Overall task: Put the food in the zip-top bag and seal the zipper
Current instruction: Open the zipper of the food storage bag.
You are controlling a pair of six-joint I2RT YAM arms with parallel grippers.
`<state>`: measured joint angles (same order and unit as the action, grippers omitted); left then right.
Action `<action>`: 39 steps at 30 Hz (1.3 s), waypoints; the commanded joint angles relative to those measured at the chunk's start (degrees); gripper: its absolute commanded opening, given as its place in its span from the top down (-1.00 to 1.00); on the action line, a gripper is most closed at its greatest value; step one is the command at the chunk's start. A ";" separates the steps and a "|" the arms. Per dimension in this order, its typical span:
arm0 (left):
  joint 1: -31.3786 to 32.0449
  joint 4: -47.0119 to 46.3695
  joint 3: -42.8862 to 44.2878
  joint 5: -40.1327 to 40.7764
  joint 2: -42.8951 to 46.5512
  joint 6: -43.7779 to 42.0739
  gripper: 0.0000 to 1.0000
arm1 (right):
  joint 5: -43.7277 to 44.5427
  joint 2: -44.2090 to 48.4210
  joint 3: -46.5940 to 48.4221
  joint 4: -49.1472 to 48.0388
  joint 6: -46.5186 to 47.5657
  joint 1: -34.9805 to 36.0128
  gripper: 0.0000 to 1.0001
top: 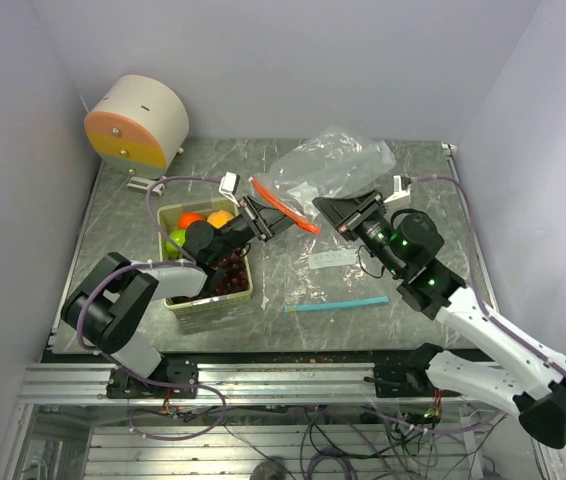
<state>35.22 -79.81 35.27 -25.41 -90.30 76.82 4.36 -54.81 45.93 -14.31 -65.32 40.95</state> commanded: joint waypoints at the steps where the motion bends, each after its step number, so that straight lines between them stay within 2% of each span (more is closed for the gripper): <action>1: -1.39 0.90 1.66 -5.76 3.74 -3.17 0.86 | 7.57 4.72 2.24 16.80 7.74 0.27 0.50; 3: -2.09 11.48 2.42 -6.68 7.69 -8.22 0.86 | 10.08 6.28 2.85 23.21 9.59 0.25 0.24; 4: -2.24 20.22 3.81 -6.89 10.18 -14.55 0.86 | 11.29 7.16 3.07 26.17 10.39 0.27 0.14; 6: -2.14 43.76 9.12 -6.03 14.51 -28.23 0.86 | 12.95 9.09 3.28 29.79 12.63 0.27 -0.03; 8: -1.94 64.37 15.64 -0.58 17.64 -39.76 0.86 | 14.16 10.55 4.13 32.39 16.33 0.32 -0.21; 9: -1.92 74.16 17.71 1.48 18.72 -43.65 0.86 | 14.36 10.81 4.99 33.63 18.66 0.32 -0.24; 10: -1.91 79.73 19.34 4.11 19.48 -47.44 0.86 | 14.21 10.68 6.19 34.52 21.52 0.28 -0.25; 13: -1.91 94.86 24.76 10.16 20.15 -55.39 0.86 | 13.34 7.61 12.58 38.09 29.77 0.28 -0.26; 15: -1.91 103.01 28.03 11.40 19.49 -59.21 0.86 | 11.75 5.49 15.57 39.09 34.50 0.32 -0.26; 19: -1.82 109.35 29.67 9.62 19.87 -63.11 0.87 | 4.23 0.95 19.03 35.87 39.78 0.28 -0.26; 29: -1.65 109.03 27.30 0.16 23.39 -64.68 0.86 | -21.13 -8.38 16.98 24.06 43.82 0.27 -0.20; 34: -1.57 107.92 27.05 -0.43 23.13 -64.21 0.86 | -24.85 -9.72 13.61 16.84 41.68 0.95 -0.18; 39: -1.47 107.23 26.71 -0.57 22.75 -63.97 0.86 | -22.82 -12.39 13.59 15.18 41.82 3.58 -0.18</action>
<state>33.54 28.64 62.48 -24.23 -67.51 13.47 -17.39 -65.87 59.86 5.89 -23.57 42.65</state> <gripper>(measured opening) 0.072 0.590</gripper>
